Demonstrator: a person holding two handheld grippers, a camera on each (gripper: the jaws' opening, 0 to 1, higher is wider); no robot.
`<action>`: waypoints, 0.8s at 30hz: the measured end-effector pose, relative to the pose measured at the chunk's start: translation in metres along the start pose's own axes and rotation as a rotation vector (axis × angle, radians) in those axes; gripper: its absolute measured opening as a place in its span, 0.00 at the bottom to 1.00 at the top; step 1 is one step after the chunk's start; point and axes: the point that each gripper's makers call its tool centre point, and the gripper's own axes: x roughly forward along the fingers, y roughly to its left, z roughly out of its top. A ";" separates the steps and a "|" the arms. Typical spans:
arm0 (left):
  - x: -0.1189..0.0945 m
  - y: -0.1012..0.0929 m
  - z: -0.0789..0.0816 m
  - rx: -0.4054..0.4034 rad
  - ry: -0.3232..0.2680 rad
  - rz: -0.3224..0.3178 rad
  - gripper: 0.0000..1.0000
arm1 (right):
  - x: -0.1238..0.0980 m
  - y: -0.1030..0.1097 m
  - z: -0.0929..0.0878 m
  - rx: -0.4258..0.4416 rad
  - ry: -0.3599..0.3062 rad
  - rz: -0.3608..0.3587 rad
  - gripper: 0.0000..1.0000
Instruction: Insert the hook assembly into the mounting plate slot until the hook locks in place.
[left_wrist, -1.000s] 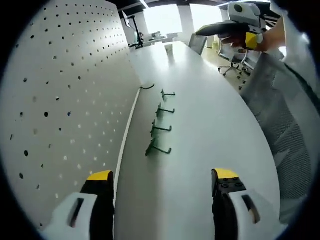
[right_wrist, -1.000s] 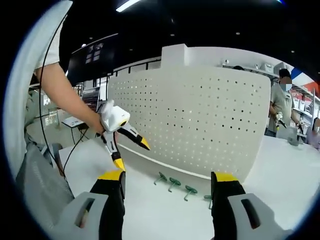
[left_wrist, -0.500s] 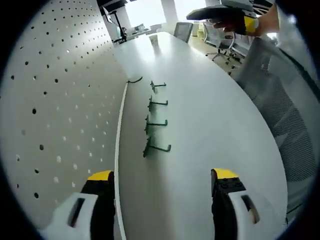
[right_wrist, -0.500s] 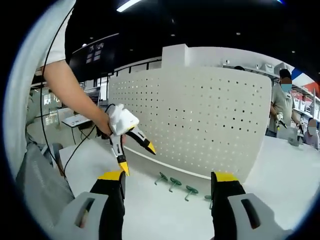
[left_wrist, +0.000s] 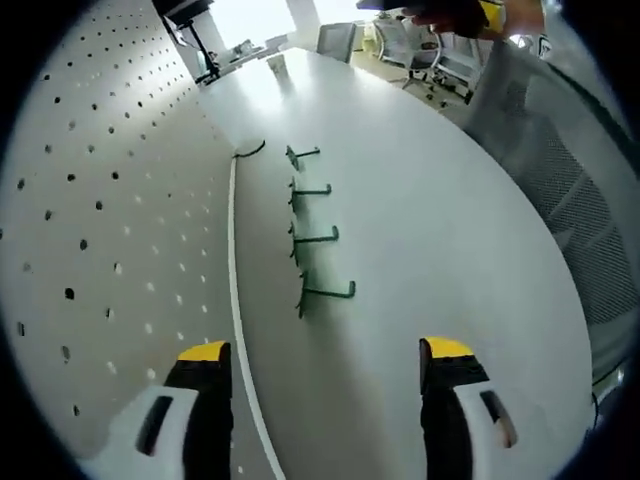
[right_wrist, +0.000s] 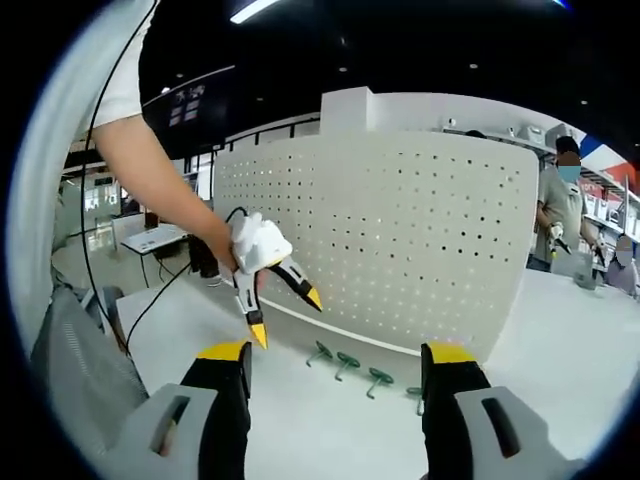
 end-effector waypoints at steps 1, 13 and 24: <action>0.002 0.001 0.000 0.007 0.006 -0.007 0.79 | 0.000 0.000 0.000 0.000 0.000 -0.002 0.67; 0.021 0.006 0.008 0.045 0.012 -0.076 0.77 | -0.007 -0.006 -0.001 0.003 0.003 -0.023 0.66; 0.038 0.002 0.004 0.101 0.066 -0.152 0.75 | -0.017 -0.008 -0.005 0.016 0.009 -0.049 0.65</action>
